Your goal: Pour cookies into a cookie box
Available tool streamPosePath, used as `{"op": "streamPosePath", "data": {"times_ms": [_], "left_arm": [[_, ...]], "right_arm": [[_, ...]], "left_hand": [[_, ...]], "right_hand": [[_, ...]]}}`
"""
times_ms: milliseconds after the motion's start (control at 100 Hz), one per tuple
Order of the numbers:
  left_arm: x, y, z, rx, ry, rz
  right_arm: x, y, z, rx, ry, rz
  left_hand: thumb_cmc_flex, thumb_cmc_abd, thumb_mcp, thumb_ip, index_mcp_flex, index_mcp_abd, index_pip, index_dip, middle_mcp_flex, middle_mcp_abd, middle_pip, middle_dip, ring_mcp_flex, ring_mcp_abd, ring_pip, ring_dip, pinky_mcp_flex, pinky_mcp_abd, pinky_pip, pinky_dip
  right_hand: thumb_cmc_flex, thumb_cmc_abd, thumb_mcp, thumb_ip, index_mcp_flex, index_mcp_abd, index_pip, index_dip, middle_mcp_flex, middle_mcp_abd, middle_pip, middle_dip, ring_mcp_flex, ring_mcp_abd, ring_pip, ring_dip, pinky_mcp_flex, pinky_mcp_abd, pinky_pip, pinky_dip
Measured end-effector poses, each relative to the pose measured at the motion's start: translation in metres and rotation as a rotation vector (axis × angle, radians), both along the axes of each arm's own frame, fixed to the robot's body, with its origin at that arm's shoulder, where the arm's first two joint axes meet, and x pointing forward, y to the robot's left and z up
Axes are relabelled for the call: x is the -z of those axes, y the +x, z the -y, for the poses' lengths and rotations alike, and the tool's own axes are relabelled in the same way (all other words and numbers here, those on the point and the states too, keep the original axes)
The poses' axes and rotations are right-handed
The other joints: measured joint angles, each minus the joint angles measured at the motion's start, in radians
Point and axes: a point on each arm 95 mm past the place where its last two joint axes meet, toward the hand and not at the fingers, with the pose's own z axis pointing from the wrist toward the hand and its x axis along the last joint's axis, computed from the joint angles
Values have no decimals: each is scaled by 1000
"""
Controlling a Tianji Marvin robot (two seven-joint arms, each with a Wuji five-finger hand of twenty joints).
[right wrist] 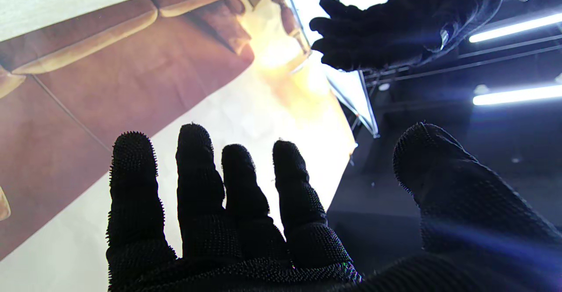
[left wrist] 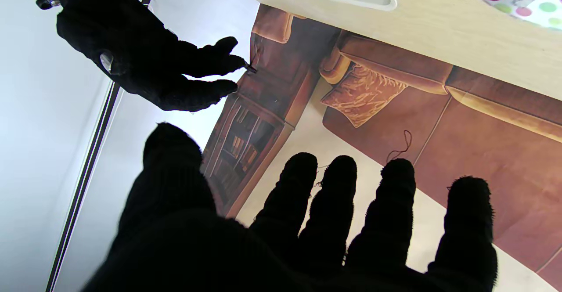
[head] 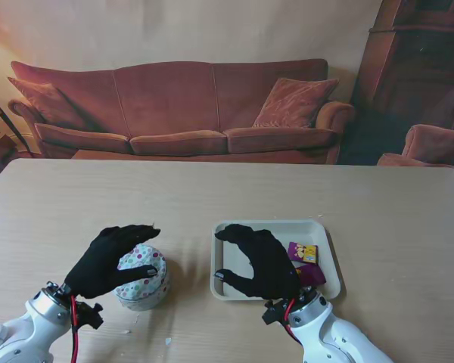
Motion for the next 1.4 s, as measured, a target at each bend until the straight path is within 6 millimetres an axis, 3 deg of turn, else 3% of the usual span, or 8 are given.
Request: {"op": "streamPosePath", "data": {"times_ms": [280, 460, 530, 730, 990, 1050, 1400], "left_arm": [[-2, 5, -10, -42, 65, 10], [4, 18, -15, -1, 245, -45], [8, 25, -20, 4, 308, -41], [24, 33, -26, 27, 485, -56], [49, 35, -24, 44, 477, -110], [53, 35, -23, 47, 483, -127], [66, 32, -19, 64, 514, -185]], "right_arm": [[-1, -4, 4, 13, 10, -2], [-6, -5, 8, 28, 20, 16], [-6, -6, 8, 31, 23, 18], [-7, -8, 7, 29, 8, 22], [-7, -9, 5, 20, -2, 22], [-7, -9, 4, 19, -5, 19], [-6, -9, 4, 18, -16, 10]], "left_hand": [[0, -48, -5, 0, -3, 0, -3, 0, -54, 3, -25, 0, -69, -22, -40, 0, -25, -3, -37, -13], [0, -66, -5, 0, -109, -6, -35, -3, -205, -19, -39, 3, -188, -79, -84, -17, -61, -42, -101, -15], [0, -73, -5, 1, -163, -18, -47, -1, -248, -35, -31, 5, -221, -94, -78, -17, -60, -42, -102, 11], [-4, -73, -5, 1, -226, -51, -58, 6, -330, -59, -21, 6, -269, -124, -94, -17, -81, -56, -101, 34], [-32, -73, -5, 1, -279, -54, -74, 13, -415, -73, -15, 6, -309, -142, -102, -29, -99, -58, -147, 34], [-32, -73, -5, 12, -290, -55, -79, 6, -436, -74, -18, 6, -333, -145, -111, -29, -99, -57, -157, 34], [-33, -72, -5, 13, -290, -55, -75, 15, -436, -74, -16, 6, -346, -146, -109, -29, -112, -55, -179, 34]], "right_hand": [[0, 0, 0, 0, 0, 0, 0, 0, 0, 0, 0, 0, 0, 0, 0, 0, 0, 0, 0, 0], [0, 0, 0, 0, 0, 0, 0, 0, 0, 0, 0, 0, 0, 0, 0, 0, 0, 0, 0, 0], [0, 0, 0, 0, 0, 0, 0, 0, 0, 0, 0, 0, 0, 0, 0, 0, 0, 0, 0, 0], [0, 0, 0, 0, 0, 0, 0, 0, 0, 0, 0, 0, 0, 0, 0, 0, 0, 0, 0, 0], [0, 0, 0, 0, 0, 0, 0, 0, 0, 0, 0, -1, 0, 0, 0, 0, 0, 0, 0, 0], [0, 0, 0, 0, 0, 0, 0, 0, 0, 0, 0, -1, 0, 0, 0, 0, 0, 0, 0, 0], [0, 0, 0, 0, 0, 0, 0, 0, 0, 0, 0, -1, 0, 0, 0, 0, 0, 0, 0, 0]]}}
